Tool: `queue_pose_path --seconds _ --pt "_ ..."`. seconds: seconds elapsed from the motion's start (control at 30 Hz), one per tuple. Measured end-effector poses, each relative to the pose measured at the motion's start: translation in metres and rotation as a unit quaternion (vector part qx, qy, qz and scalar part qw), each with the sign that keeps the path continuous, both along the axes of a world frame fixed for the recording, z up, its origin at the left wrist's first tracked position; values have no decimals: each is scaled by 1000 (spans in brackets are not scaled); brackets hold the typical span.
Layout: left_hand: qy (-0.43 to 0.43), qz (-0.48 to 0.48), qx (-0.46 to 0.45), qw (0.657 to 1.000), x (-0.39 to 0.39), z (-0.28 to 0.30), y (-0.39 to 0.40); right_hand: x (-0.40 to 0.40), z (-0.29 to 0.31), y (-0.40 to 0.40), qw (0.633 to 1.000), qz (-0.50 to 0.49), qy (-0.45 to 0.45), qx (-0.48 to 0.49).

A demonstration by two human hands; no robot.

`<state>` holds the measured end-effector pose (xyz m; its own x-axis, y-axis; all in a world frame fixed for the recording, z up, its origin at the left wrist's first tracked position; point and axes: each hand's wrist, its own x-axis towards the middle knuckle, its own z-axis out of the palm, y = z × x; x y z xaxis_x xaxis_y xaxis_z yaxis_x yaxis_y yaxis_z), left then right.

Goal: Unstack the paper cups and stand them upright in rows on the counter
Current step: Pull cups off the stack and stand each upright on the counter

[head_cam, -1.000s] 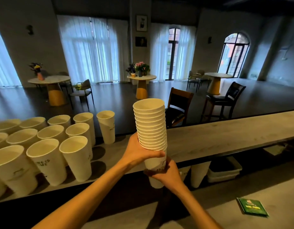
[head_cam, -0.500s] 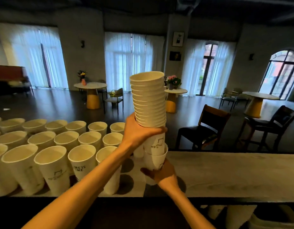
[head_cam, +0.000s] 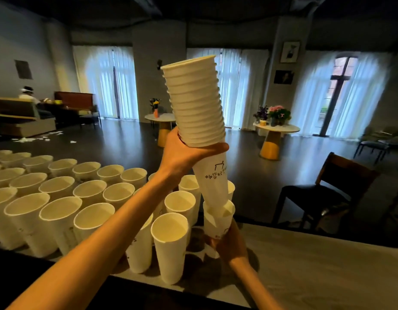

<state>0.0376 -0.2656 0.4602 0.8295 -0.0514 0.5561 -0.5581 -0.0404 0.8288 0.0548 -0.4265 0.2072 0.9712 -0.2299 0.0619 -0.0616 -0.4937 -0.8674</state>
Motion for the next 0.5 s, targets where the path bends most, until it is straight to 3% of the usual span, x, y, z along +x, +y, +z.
queue_pose_path --seconds 0.3,0.4,0.5 --pt "0 -36 -25 999 -7 2 -17 -25 -1 -18 999 14 36 -10" --pt "0 -67 8 998 -22 2 -39 -57 4 -46 998 -1 37 58" --pt "12 -102 36 994 -34 -16 -67 -78 20 -61 999 -27 17 36"
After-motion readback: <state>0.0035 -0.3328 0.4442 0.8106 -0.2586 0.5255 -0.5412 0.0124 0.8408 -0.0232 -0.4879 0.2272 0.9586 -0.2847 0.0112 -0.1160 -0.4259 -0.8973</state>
